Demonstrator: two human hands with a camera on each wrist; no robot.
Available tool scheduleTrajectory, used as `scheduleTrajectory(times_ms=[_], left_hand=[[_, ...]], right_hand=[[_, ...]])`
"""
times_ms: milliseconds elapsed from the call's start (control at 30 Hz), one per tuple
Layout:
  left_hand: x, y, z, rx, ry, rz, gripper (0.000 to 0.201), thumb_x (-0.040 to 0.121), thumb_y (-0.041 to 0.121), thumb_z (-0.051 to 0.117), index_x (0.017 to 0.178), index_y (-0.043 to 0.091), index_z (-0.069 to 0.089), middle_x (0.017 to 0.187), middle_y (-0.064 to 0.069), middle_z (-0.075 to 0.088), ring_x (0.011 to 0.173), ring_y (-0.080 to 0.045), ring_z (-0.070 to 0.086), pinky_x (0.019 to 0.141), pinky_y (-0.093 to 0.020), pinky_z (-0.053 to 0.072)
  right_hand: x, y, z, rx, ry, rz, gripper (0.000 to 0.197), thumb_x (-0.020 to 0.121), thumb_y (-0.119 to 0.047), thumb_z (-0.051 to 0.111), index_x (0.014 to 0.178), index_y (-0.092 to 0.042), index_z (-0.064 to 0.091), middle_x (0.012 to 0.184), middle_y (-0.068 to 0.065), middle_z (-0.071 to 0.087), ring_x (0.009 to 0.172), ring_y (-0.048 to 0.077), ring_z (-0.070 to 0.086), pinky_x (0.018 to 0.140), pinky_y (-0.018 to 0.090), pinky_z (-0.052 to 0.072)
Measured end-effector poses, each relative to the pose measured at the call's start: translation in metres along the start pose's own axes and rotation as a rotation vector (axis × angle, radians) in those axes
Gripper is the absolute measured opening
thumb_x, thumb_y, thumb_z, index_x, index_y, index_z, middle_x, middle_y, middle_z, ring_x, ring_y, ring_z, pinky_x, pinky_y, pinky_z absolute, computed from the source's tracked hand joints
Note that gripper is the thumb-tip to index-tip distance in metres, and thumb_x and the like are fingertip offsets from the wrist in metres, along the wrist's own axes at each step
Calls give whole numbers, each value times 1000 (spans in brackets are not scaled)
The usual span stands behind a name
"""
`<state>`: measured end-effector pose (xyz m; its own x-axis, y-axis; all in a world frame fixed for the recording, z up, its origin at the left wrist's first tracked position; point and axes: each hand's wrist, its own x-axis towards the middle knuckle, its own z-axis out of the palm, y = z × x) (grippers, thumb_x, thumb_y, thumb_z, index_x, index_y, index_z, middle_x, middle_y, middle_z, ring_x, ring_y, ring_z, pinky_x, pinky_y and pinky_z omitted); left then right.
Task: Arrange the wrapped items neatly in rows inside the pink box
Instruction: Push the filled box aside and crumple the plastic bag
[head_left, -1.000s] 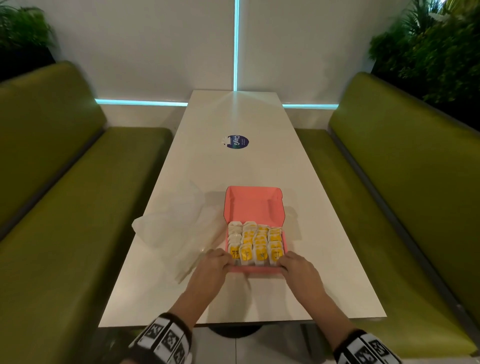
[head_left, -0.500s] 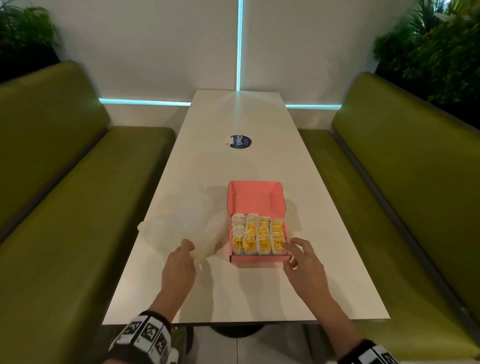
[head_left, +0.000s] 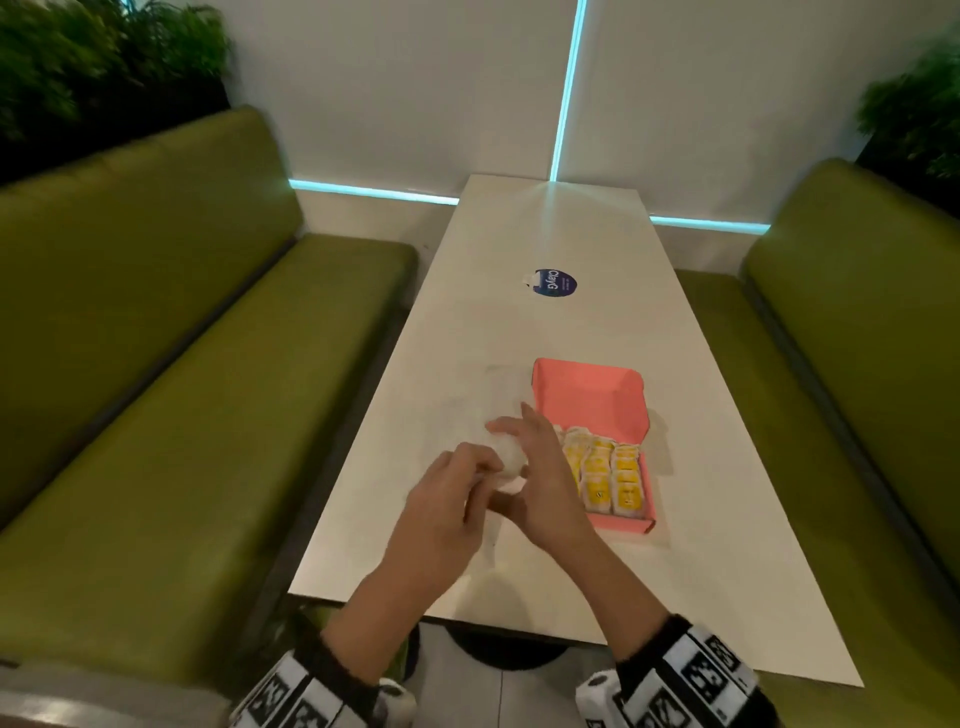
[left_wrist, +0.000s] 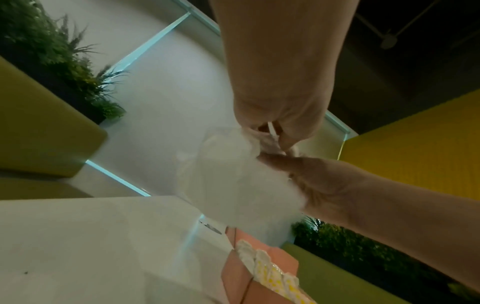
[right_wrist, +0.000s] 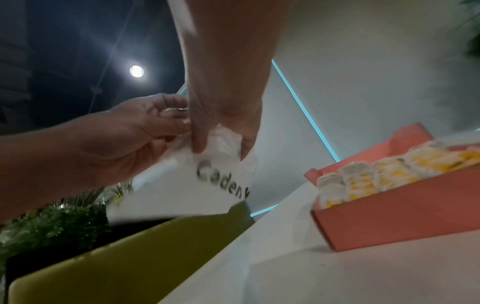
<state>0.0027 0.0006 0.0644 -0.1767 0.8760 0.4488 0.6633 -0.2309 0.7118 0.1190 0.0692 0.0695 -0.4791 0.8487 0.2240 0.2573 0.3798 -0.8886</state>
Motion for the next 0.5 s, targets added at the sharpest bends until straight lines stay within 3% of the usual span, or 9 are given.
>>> scheduleTrajectory(times_ms=[33, 100, 167, 233, 300, 333, 400, 467, 500], left_hand=[[1, 1, -3, -35, 44, 33, 26, 90, 14, 54, 102, 35, 46, 100, 12, 57, 95, 9, 53, 80, -23, 49], [1, -1, -11, -33, 165, 87, 28, 86, 22, 58, 109, 33, 46, 120, 15, 52, 114, 12, 40, 92, -22, 43], [-3, -9, -21, -10, 212, 62, 46, 81, 41, 63, 122, 34, 42, 145, 10, 33, 133, -2, 25, 105, -26, 31], [-10, -16, -33, -125, 85, -6, 72, 74, 57, 64, 135, 45, 27, 156, 8, 8, 143, -10, 10, 110, -27, 22], [-19, -20, -41, -272, -66, 5, 79, 73, 56, 66, 137, 53, 19, 156, 6, 0, 144, -5, 3, 111, -13, 18], [-24, -21, -46, -303, -80, 28, 75, 75, 51, 67, 134, 55, 22, 155, 5, 4, 143, -3, 8, 108, -9, 21], [-30, -26, -54, -277, 18, 75, 53, 81, 42, 64, 127, 48, 37, 146, 4, 23, 132, 1, 32, 98, -9, 36], [-33, -37, -64, -190, 226, 61, 29, 88, 43, 57, 114, 32, 51, 126, 7, 45, 111, 1, 51, 82, -12, 49], [-35, -45, -70, -148, 328, 60, 24, 90, 41, 55, 108, 26, 54, 112, 8, 52, 101, 3, 55, 75, -10, 49]], right_hand=[[2, -1, 5, 55, 84, -9, 48, 60, -42, 70, 106, -45, 57, 124, 9, 52, 113, 11, 49, 92, 34, 46], [3, -5, 15, 107, 232, 8, 39, 58, -34, 67, 96, -24, 63, 99, 1, 61, 91, 9, 56, 80, 21, 46], [4, -14, 24, 347, 332, 131, 27, 64, -19, 70, 89, -25, 62, 97, -1, 63, 92, 16, 60, 82, 27, 50], [5, -27, 34, 662, 354, 290, 20, 76, -1, 64, 84, -19, 62, 94, 6, 64, 89, 23, 62, 77, 35, 54], [4, -42, 46, 948, 232, 434, 16, 83, 0, 51, 84, -9, 64, 84, 10, 67, 79, 25, 64, 66, 32, 55], [3, -49, 54, 1081, 138, 511, 18, 84, -5, 47, 86, -7, 65, 80, 11, 68, 75, 25, 67, 63, 30, 55], [-1, -61, 68, 1259, -29, 619, 26, 84, -16, 44, 96, -8, 66, 81, 10, 70, 73, 22, 69, 60, 28, 56], [-4, -63, 86, 1212, -155, 592, 28, 85, -19, 43, 103, -10, 63, 86, 7, 68, 79, 19, 67, 63, 27, 55], [-6, -60, 96, 1076, -216, 513, 27, 84, -22, 46, 104, -12, 60, 90, 5, 66, 83, 18, 63, 66, 26, 54]])
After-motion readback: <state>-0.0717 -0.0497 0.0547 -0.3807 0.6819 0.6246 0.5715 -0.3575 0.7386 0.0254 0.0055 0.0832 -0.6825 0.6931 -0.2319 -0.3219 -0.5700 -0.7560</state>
